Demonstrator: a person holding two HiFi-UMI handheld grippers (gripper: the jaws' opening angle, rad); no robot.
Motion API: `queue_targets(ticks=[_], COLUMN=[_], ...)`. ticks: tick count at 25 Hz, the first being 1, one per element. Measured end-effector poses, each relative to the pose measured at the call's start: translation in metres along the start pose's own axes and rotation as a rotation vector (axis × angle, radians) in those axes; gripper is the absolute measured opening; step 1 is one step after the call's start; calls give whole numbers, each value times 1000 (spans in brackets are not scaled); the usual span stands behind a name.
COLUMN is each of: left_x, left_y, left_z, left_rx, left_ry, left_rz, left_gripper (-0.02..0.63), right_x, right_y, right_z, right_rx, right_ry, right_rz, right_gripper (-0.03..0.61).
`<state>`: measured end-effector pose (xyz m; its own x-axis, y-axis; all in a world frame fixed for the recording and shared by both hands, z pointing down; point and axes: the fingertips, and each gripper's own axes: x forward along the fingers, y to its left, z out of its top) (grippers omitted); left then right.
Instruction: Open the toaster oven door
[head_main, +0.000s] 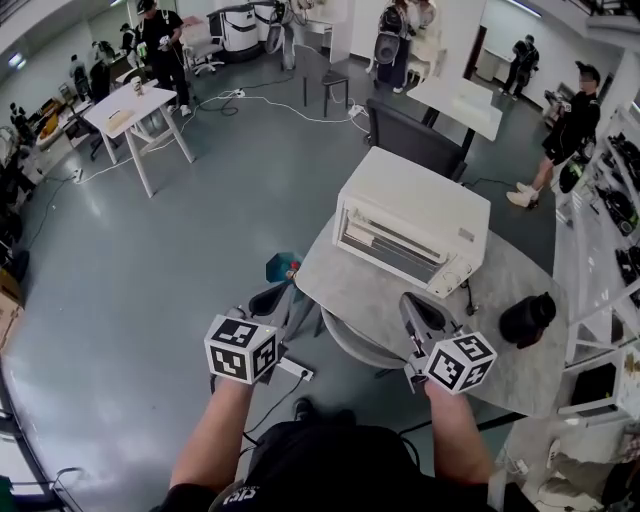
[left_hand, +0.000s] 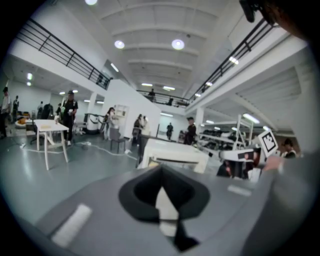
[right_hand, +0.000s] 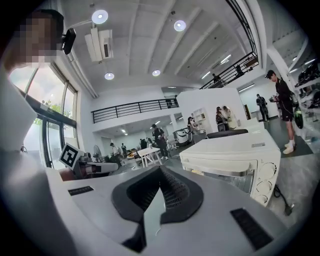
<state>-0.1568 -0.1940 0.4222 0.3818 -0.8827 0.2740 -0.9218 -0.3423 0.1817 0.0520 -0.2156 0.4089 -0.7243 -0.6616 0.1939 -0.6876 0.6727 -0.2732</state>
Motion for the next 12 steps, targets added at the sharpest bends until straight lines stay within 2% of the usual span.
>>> queue_targets(ticks=[6, 12], left_x=[16, 48], left_y=[12, 14], left_z=[16, 18], left_rx=[30, 26], left_ry=[-27, -3], left_rz=[-65, -110], left_gripper=[8, 9], right_x=[10, 20], right_y=[4, -23], right_z=[6, 13], right_rx=[-34, -49], right_ry=[28, 43], right_rz=[-50, -110], right_gripper=[-6, -2])
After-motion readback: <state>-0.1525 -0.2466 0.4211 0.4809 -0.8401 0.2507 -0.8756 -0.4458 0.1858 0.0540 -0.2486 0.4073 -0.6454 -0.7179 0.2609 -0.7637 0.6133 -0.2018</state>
